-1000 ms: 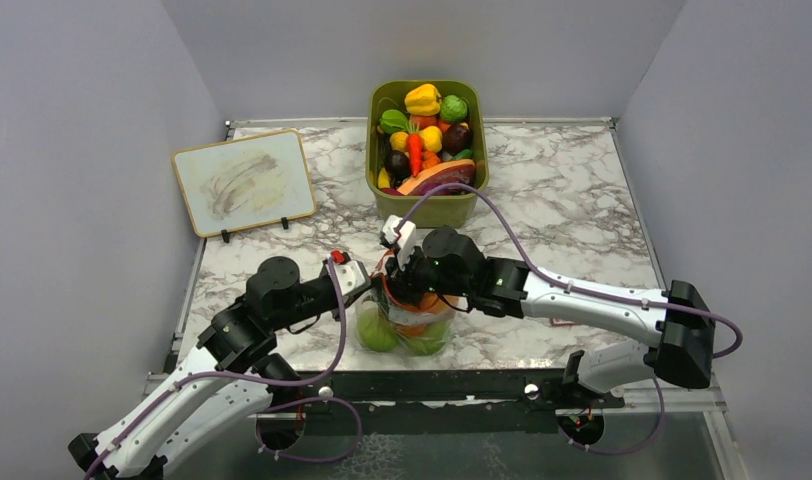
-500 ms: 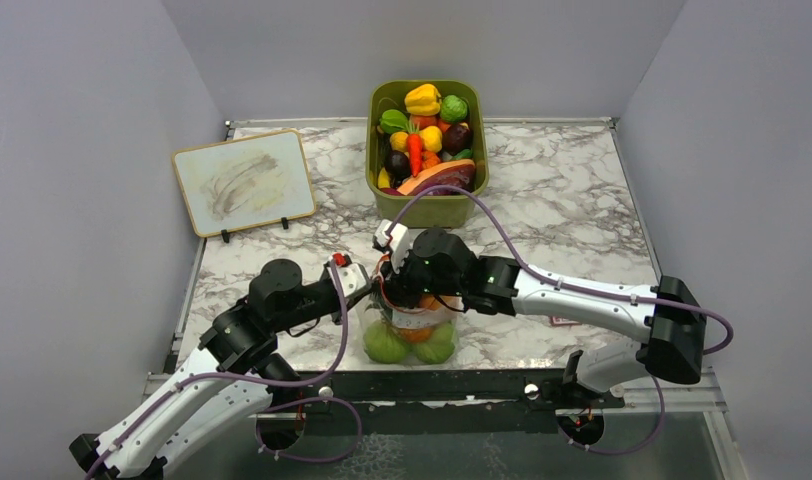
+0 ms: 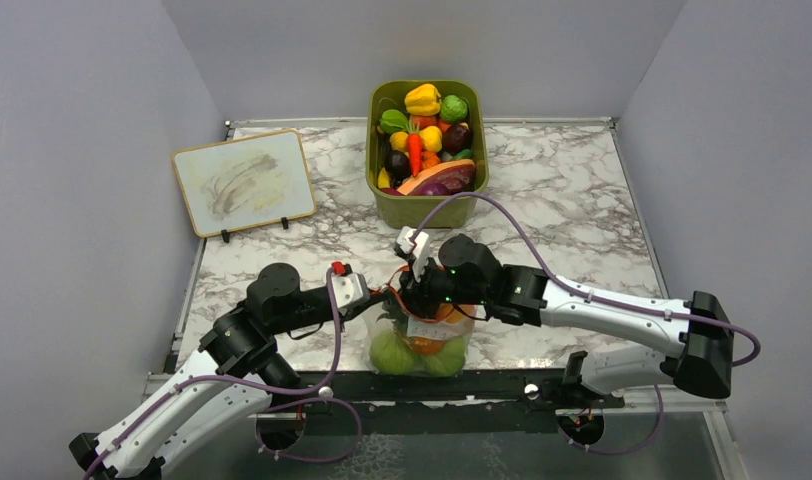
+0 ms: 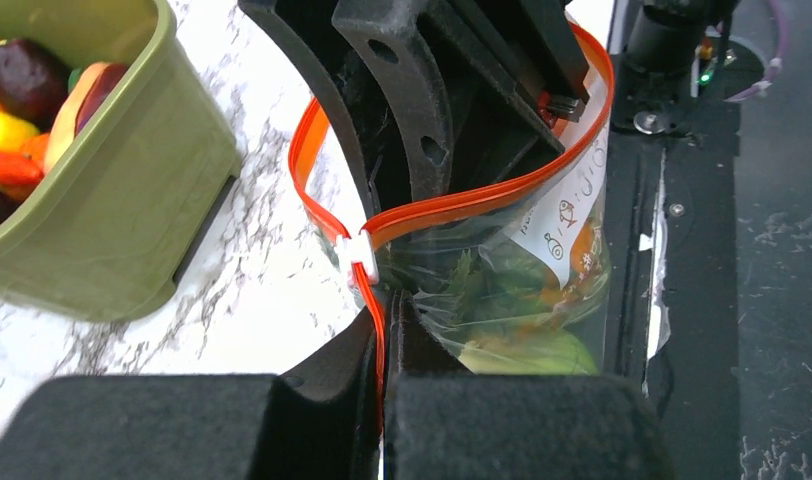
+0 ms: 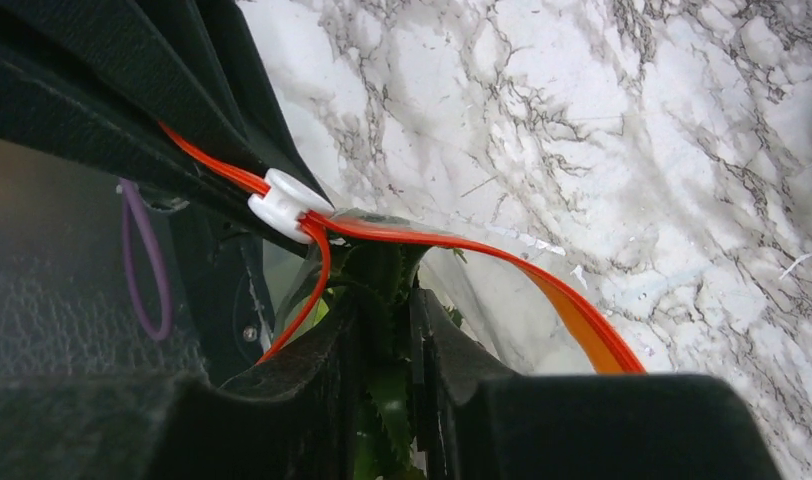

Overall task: Place the food in the zip-top bag and seal the zipper
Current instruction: Adjust the zipper food storage bag at the center of the board.

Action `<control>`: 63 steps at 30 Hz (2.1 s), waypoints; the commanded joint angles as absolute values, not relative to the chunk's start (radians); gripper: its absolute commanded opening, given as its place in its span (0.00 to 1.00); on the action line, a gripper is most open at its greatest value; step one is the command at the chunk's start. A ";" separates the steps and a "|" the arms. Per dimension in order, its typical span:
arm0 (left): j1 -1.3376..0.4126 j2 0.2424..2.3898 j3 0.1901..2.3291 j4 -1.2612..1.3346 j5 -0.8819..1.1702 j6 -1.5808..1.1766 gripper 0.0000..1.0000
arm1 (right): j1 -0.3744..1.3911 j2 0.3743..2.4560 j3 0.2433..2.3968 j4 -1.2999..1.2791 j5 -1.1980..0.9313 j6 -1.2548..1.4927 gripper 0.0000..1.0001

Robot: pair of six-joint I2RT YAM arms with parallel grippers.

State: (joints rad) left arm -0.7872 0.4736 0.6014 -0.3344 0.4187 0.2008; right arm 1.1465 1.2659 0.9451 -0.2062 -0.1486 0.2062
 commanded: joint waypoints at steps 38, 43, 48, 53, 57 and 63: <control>-0.784 0.498 0.609 -0.081 0.559 0.270 0.00 | 1.185 1.243 0.825 -0.037 -0.210 0.497 0.01; -0.784 0.490 0.630 -0.116 0.467 0.302 0.00 | 1.226 1.335 0.806 -0.168 -0.195 0.482 0.01; -0.784 0.475 0.625 -0.161 0.392 0.324 0.00 | 1.253 1.373 0.800 -0.303 -0.121 0.463 0.01; -0.784 0.449 0.629 -0.218 0.339 0.343 0.00 | 1.289 1.343 0.816 -0.410 -0.067 0.477 0.01; -0.784 0.438 0.630 -0.275 0.320 0.356 0.00 | 1.292 1.219 0.828 -0.453 -0.044 0.467 0.01; -0.784 0.448 0.618 -0.219 0.411 0.302 0.00 | 1.292 1.245 0.810 -0.417 -0.168 0.442 0.01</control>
State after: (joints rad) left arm -0.7891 0.4465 0.5926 -0.3687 0.4000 0.3111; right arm 1.2610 1.1587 0.8810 -0.1940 0.0090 0.4591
